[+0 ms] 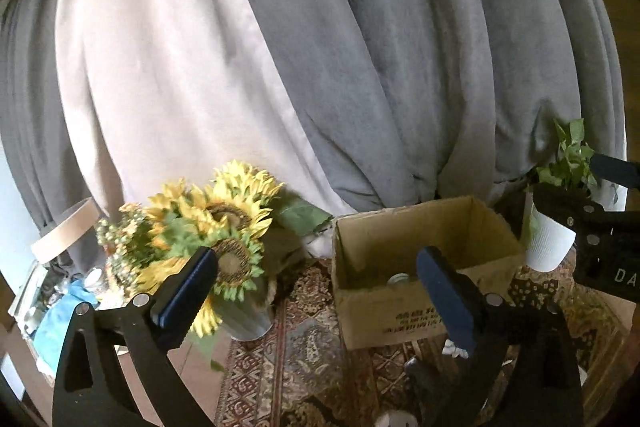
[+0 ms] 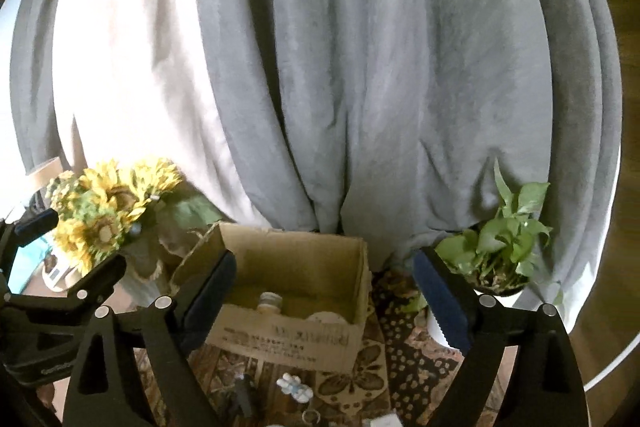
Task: Organize rigid objects
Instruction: 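Withdraw both tools from the box back toward the rug items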
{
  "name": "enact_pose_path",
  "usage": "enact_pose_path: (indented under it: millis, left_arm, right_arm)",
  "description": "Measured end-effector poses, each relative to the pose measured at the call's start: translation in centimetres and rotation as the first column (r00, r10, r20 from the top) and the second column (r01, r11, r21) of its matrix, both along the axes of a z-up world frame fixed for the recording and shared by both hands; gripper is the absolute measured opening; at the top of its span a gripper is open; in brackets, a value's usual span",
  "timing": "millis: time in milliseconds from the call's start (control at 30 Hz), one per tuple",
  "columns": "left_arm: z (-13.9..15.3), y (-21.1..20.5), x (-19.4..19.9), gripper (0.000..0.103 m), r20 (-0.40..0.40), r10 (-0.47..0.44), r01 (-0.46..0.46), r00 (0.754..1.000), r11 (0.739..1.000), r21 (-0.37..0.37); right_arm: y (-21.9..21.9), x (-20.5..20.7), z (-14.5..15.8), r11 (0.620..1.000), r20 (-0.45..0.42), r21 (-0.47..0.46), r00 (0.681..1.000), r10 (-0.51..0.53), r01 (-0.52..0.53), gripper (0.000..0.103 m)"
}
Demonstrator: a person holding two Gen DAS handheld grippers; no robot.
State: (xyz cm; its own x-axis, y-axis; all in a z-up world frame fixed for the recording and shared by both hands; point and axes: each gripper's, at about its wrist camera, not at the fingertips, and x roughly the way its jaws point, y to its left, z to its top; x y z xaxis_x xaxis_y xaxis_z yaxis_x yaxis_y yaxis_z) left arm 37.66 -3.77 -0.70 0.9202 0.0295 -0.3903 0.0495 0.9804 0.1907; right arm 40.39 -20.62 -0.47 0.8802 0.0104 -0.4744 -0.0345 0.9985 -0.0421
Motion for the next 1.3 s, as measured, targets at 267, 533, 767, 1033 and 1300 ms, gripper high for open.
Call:
enact_pose_path:
  millis: [267, 533, 767, 1033, 1300]
  left_arm:
    - [-1.6, 0.6, -3.1, 0.103, -0.008, 0.011, -0.011, 1.000, 1.000, -0.018]
    - [-4.0, 0.6, -5.1, 0.103, -0.053, 0.004, -0.003, 0.999, 1.000, 0.006]
    - [-5.7, 0.4, -5.7, 0.103, -0.097, -0.024, 0.026, 0.995, 1.000, 0.014]
    - [-8.7, 0.0, -5.8, 0.103, -0.179, -0.070, 0.079, 0.981, 0.996, 0.041]
    - [-11.7, -0.4, -5.4, 0.103, -0.255, -0.127, 0.147, 0.958, 0.987, 0.059]
  right_arm:
    - [0.5, -3.1, -1.3, 1.000, -0.024, 0.016, 1.000, 0.020, -0.020, 0.091]
    - [0.8, -4.9, -3.5, 0.999, -0.100, 0.033, 0.994, 0.042, -0.039, 0.091]
    - [0.9, -5.5, -5.6, 0.997, -0.174, 0.052, 0.983, 0.064, -0.056, 0.091]
    - [1.0, -5.7, -8.4, 0.997, -0.268, 0.044, 0.960, 0.079, -0.070, 0.091]
    - [1.5, -5.3, -11.3, 0.995, -0.344, 0.043, 0.933, 0.103, -0.094, 0.091]
